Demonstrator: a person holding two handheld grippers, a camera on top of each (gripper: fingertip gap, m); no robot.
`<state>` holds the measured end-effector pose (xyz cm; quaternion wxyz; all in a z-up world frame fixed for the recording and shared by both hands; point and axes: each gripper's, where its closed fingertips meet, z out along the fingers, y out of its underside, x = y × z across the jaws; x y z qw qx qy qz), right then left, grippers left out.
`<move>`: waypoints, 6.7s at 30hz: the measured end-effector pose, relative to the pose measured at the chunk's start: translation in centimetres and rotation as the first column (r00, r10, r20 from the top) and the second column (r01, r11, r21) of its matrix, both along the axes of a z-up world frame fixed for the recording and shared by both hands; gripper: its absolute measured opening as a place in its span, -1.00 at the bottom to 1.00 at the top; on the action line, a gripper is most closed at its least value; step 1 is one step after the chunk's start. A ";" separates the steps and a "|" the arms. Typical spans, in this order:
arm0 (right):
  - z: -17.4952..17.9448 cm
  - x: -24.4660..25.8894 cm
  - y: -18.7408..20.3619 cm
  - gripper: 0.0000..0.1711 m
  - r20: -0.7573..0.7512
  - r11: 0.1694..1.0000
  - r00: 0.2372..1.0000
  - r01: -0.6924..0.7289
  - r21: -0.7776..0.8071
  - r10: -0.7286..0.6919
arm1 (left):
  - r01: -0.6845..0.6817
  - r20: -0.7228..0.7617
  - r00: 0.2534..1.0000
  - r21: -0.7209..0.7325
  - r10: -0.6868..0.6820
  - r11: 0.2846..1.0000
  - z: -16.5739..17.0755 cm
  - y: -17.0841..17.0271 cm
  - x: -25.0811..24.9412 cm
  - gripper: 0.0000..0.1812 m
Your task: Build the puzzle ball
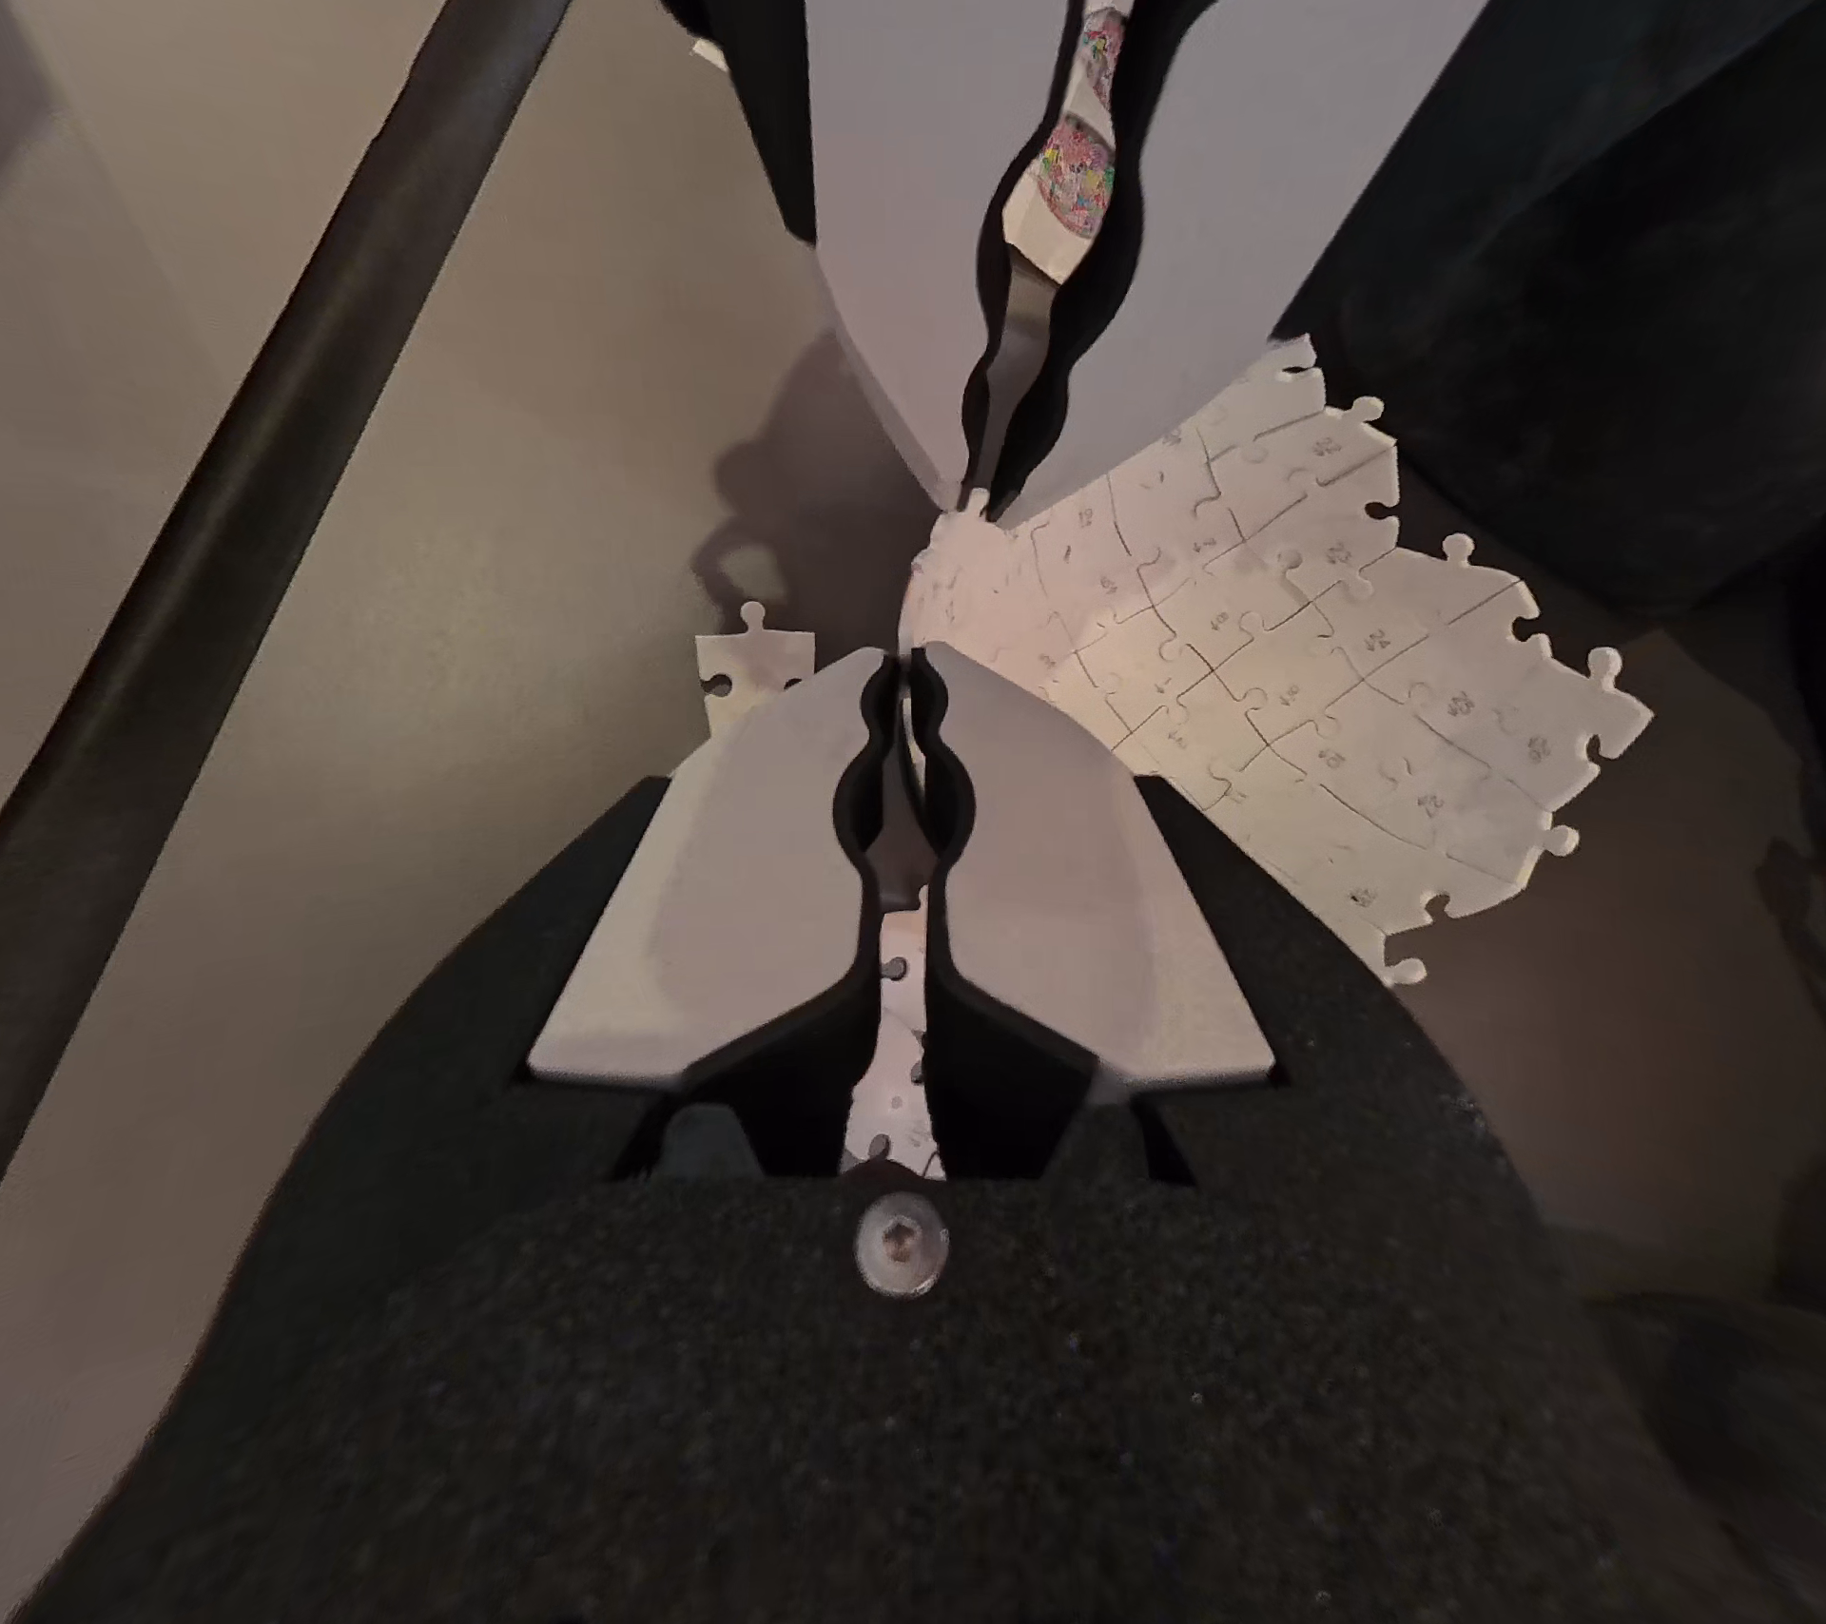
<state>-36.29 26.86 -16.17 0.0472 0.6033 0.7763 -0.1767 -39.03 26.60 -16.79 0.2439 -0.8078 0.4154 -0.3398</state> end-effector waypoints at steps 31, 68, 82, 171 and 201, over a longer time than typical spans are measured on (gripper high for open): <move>3.0 2.0 2.2 -0.94 -0.167 0.997 0.984 0.071 0.013 -0.068 | -0.051 -0.090 0.994 0.159 0.066 0.986 0.1 0.6 -0.1 -0.98; -0.7 0.0 0.1 -1.00 -0.094 0.991 0.995 -0.042 -0.127 0.030 | -0.072 -0.113 0.990 0.125 0.087 0.990 -0.5 1.2 -0.2 -0.98; -0.7 -1.5 1.9 -0.80 -0.138 0.999 0.990 -0.025 0.040 0.030 | -0.082 -0.093 0.991 0.098 0.092 0.992 -0.6 1.2 -0.2 -0.98; -1.4 -1.4 3.2 -0.87 -0.152 0.997 0.988 -0.005 0.079 0.017 | -0.171 -0.050 0.984 -0.049 0.168 0.984 -1.2 1.9 0.0 -0.99; -1.9 -1.9 1.9 -0.75 -0.111 0.999 0.993 -0.029 0.025 0.031 | -0.149 0.001 0.989 -0.013 0.149 0.989 -0.8 1.9 0.1 -0.98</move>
